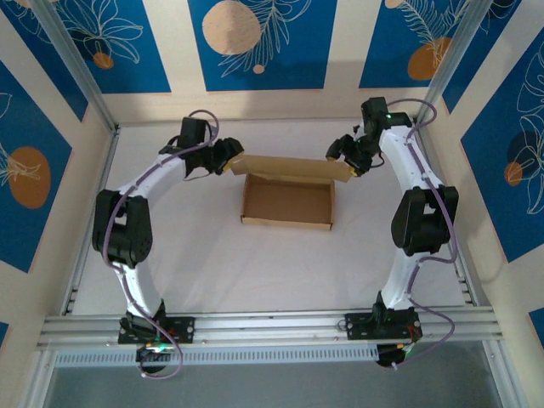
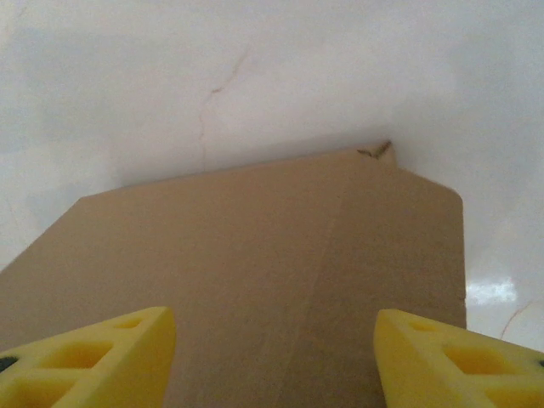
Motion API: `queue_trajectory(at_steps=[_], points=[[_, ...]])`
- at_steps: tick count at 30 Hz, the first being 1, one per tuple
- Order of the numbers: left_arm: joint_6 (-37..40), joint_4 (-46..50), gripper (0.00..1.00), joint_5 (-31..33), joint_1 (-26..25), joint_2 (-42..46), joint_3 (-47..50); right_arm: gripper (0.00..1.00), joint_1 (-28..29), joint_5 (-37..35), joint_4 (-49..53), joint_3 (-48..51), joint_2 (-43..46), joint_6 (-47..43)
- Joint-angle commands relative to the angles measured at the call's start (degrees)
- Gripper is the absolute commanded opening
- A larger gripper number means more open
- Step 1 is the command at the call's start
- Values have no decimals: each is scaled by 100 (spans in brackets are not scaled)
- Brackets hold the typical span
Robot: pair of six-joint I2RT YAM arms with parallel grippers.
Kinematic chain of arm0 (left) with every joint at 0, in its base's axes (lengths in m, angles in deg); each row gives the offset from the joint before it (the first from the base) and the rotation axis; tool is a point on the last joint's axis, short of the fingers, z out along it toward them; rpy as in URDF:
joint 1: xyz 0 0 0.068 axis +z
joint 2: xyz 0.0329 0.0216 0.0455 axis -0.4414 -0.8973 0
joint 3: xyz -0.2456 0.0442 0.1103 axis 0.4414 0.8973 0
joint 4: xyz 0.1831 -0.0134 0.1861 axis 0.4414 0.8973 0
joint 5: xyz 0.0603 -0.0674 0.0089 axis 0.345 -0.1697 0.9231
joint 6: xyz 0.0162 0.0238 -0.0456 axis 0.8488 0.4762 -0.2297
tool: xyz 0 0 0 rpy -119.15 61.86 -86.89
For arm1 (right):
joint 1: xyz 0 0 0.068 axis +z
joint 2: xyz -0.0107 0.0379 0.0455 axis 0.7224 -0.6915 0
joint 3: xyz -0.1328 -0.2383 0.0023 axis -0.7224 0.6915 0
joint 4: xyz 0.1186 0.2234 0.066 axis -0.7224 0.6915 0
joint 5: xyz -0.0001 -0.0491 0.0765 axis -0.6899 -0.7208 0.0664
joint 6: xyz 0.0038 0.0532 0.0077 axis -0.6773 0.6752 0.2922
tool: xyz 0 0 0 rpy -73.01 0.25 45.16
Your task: Fold the paper box
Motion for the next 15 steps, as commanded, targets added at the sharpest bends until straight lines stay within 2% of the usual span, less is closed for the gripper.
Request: queue_trajectory(at_steps=[1,8,10,15], points=[[-423,-410,58,-52,-129,353,277,63,-48,276,5,288,199,1072],[-1049,-953,57,161,-294,493,619,63,-4,331,-297,758,585,2535],[-994,-879,57,226,-319,493,535,63,5,211,-272,632,588,2483],[-672,-555,59,361,-117,490,379,69,-221,-969,661,-111,253,1510]])
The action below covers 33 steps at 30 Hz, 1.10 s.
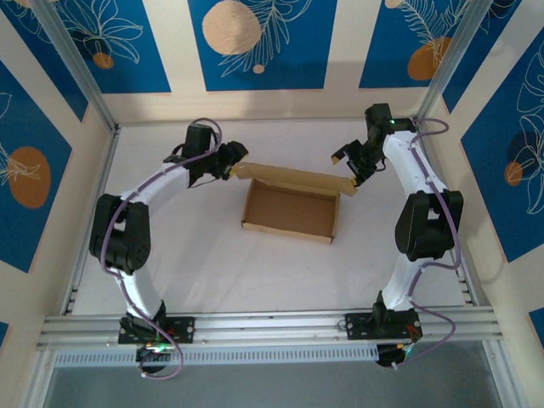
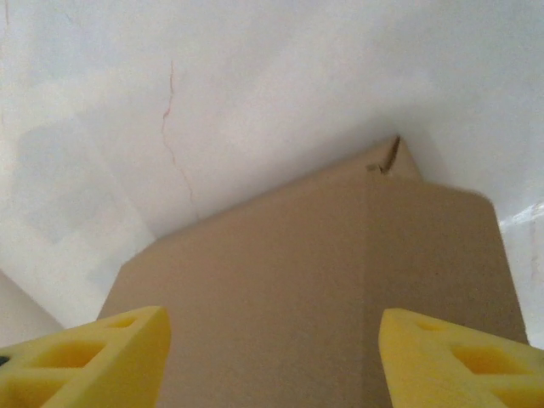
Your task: Fold the paper box
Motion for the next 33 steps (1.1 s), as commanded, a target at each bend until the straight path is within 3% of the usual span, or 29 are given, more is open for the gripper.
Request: queue_trajectory(at_steps=[1,10,14,21,33], points=[[244,252,59,134,143,138,-261,69,-225,-642,609,-378,-92,-588],[544,456,59,-8,231,-168,-645,70,-610,-71,610,150,-41,-1053],[542,429,59,-68,222,-232,-716,69,-577,459,367,312,-13,-977],[541,363,59,-130,205,-285,-708,66,-469,529,339,46,-180,-1056],[41,-292,55,-384,42,-222,-351,64,-231,1419,-54,345,69,-485]])
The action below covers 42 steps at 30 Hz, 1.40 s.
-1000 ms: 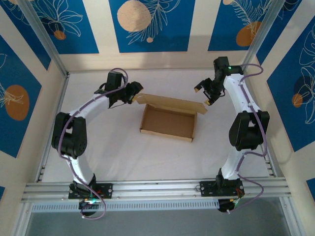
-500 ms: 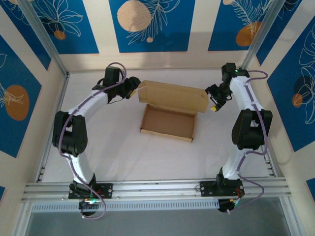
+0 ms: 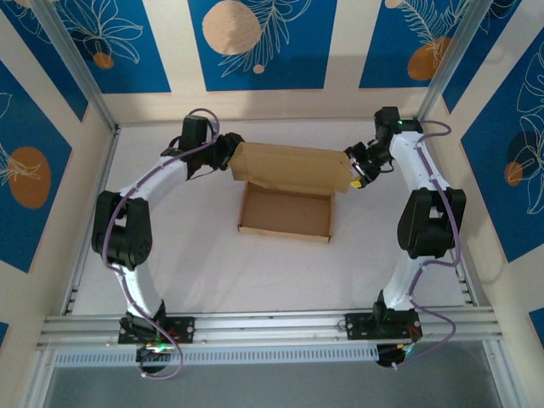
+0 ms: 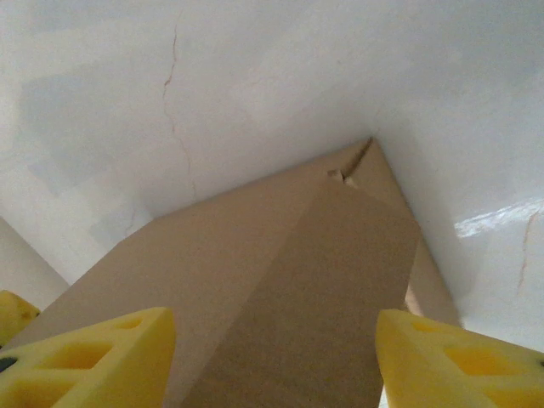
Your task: Fold the paper box
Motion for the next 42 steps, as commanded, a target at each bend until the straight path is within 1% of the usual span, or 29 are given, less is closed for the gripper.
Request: queue_trajectory(at_steps=[1,10,16,18,19,22,23,24,26,28,29,31,32,33,35,36,37,38,40,42], points=[[-233,-302,55,-225,-106,38,161,64,83,519,-93,83,188,320],[-632,-641,54,-161,-268,256,523,64,364,627,-319,221,298,876],[-799,-747,54,-87,-326,322,563,64,520,668,-448,275,348,1250],[-790,-705,54,-30,-348,322,537,64,522,502,-406,216,351,1176],[-780,-679,55,1,-348,334,545,64,477,318,-230,77,302,1039],[-636,-586,56,7,-284,323,490,66,274,-372,273,-308,169,340],[-480,-502,56,10,-228,328,439,66,173,-629,403,-359,202,101],[-294,-388,57,71,-158,367,391,67,71,-688,386,-327,269,-123],[574,-63,58,227,-3,514,222,68,-207,-661,83,-72,618,-829],[1823,311,61,457,56,713,-59,69,-498,-350,-443,409,1106,-1334],[2649,419,62,541,44,852,-168,69,-621,-175,-728,651,1351,-1501],[4059,351,65,556,-75,1179,-182,69,-763,16,-953,854,1594,-1804],[4788,326,65,545,-181,1363,-162,68,-771,-5,-944,835,1639,-1981],[5375,414,66,745,-307,1454,-230,68,-745,-80,-913,816,1660,-2088],[6504,933,69,1344,-612,1412,-620,67,-667,-167,-914,814,1710,-2229],[6750,1122,71,1406,-661,1331,-802,67,-643,-264,-911,832,1751,-2267],[6797,1205,73,1392,-637,1278,-902,67,-606,-442,-900,854,1840,-2321],[6719,1141,75,1403,-569,1280,-863,67,-599,-608,-909,922,1973,-2343],[6307,769,75,1477,-392,1407,-558,68,-664,-759,-1015,1155,2287,-2276],[5962,521,74,1380,-209,1465,-305,68,-870,-736,-1073,1399,2507,-1930]])
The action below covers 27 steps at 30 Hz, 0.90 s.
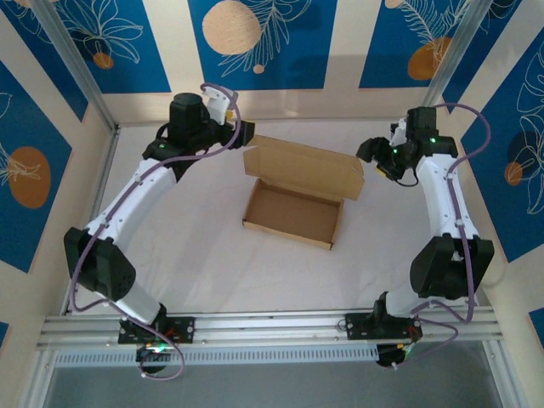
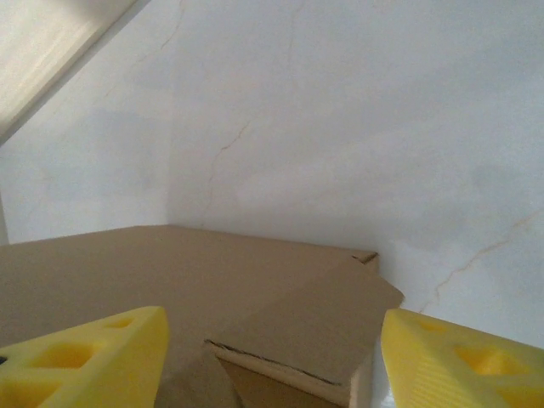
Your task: Fold the paper box
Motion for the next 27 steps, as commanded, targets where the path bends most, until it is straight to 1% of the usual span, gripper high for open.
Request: queue_trajectory(at_steps=[1,2,4,5,6,8,9,11,14,15,17,20,23,27], points=[[168,-12,73,147,369,-56,409,67,-347,-89,-32,312,471,270],[195,-79,73,-23,422,-75,481,66,-446,28,-45,393,536,377],[464,-529,75,-902,563,-96,797,64,-590,524,-470,860,795,409],[572,-866,76,-1176,611,-84,1015,64,-571,612,-815,1145,970,262],[691,-1357,76,-1421,669,-36,1338,64,-474,621,-1269,1499,1236,-53],[865,-2193,79,-1607,733,85,1891,64,-102,26,-2017,2234,1762,-1031],[907,-2442,79,-1690,783,77,2046,65,60,-121,-2422,2599,2027,-1526],[1101,-2618,79,-2106,852,-20,2142,65,166,-115,-2870,3020,2296,-2230],[1379,-2871,79,-2590,871,-141,2333,65,375,-240,-3142,3327,2446,-2956],[1445,-2946,79,-2663,871,-200,2390,66,451,-326,-3290,3458,2485,-3128],[1515,-3130,79,-2595,870,-334,2480,67,532,-531,-3512,3606,2502,-3309],[1497,-3403,81,-1914,871,-520,2543,70,545,-964,-3787,3686,2468,-3610],[1588,-3645,82,-1594,872,-667,2533,71,571,-1051,-3763,3607,2253,-4067],[1704,-3550,82,-1758,867,-978,2185,70,735,-1009,-3823,3481,1902,-4308]])
